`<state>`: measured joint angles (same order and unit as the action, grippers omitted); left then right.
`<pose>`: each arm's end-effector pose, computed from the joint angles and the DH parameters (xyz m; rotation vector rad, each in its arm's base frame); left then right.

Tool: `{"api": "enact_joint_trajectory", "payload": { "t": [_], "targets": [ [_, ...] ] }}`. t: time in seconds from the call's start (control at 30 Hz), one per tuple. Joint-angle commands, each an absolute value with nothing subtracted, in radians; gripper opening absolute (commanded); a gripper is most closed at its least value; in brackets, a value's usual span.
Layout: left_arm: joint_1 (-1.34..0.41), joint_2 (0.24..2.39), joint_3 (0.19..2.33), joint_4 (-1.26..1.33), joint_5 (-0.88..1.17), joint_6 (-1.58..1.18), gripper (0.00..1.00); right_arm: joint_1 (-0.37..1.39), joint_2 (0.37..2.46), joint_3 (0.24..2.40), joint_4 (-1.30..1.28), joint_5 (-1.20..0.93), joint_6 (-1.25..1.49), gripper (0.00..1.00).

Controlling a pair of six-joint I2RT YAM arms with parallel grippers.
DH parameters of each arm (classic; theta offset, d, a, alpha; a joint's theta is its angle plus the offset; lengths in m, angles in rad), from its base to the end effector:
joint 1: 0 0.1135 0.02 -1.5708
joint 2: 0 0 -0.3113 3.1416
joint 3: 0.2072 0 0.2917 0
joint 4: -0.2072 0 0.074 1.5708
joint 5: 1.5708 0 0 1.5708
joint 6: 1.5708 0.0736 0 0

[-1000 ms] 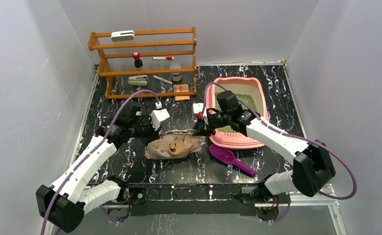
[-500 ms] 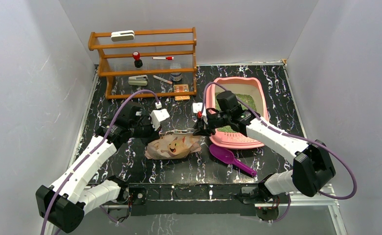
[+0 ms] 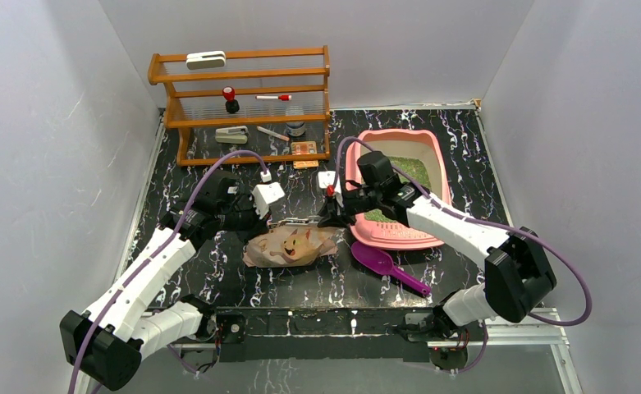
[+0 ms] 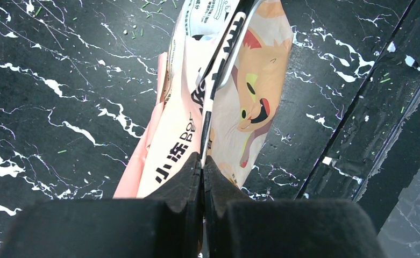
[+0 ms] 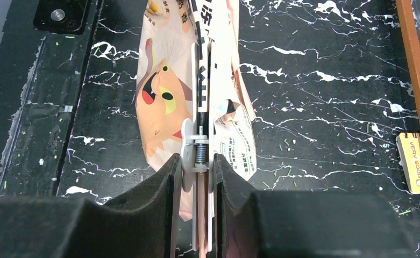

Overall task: Fill the litter box with clean litter
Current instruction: Clamp the cat litter bag at the center of the board.

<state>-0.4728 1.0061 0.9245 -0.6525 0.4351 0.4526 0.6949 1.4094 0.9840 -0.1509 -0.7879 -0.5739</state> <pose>0.2060 -0.1402 0.3187 1.2090 1.9255 -0.5103 0.2434 0.2708 0.2890 -1.5758 1.3669 0.9111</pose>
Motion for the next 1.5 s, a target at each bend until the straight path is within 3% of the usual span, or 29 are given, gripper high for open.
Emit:
{"api": "enact_joint_trajectory", "payload": {
  "t": [0.0, 0.23, 0.37, 0.57, 0.67, 0.87, 0.97, 1.47],
  "targets": [
    [-0.474, 0.976, 0.995, -0.609, 0.525, 0.445, 0.0, 0.709, 1.428, 1.021, -0.096, -0.787, -0.568, 0.08],
    [-0.475, 0.977, 0.995, -0.61, 0.526, 0.445, 0.0, 0.71, 1.379, 0.942, -0.043, -0.711, -0.518, 0.39],
    [-0.474, 0.979, 0.996, -0.611, 0.529, 0.443, 0.0, 0.709, 1.344, 0.932, -0.019, -0.715, -0.494, 0.48],
    [-0.474, 0.98, 0.998, -0.614, 0.529, 0.44, 0.0, 0.714, 1.363, 0.949, 0.064, -0.738, -0.431, 0.52],
    [-0.474, 0.979, 0.999, -0.614, 0.53, 0.439, 0.0, 0.718, 1.384, 0.961, 0.063, -0.746, -0.437, 0.47],
    [-0.474, 0.978, 1.001, -0.615, 0.525, 0.439, 0.0, 0.719, 1.384, 0.943, 0.043, -0.737, -0.467, 0.16],
    [-0.474, 0.984, 1.004, -0.615, 0.53, 0.437, 0.0, 0.719, 1.374, 0.922, 0.014, -0.717, -0.53, 0.09],
    [-0.474, 0.976, 1.009, -0.622, 0.548, 0.436, 0.0, 0.716, 1.368, 0.839, 0.121, -0.591, -0.69, 0.11]
  ]
}}
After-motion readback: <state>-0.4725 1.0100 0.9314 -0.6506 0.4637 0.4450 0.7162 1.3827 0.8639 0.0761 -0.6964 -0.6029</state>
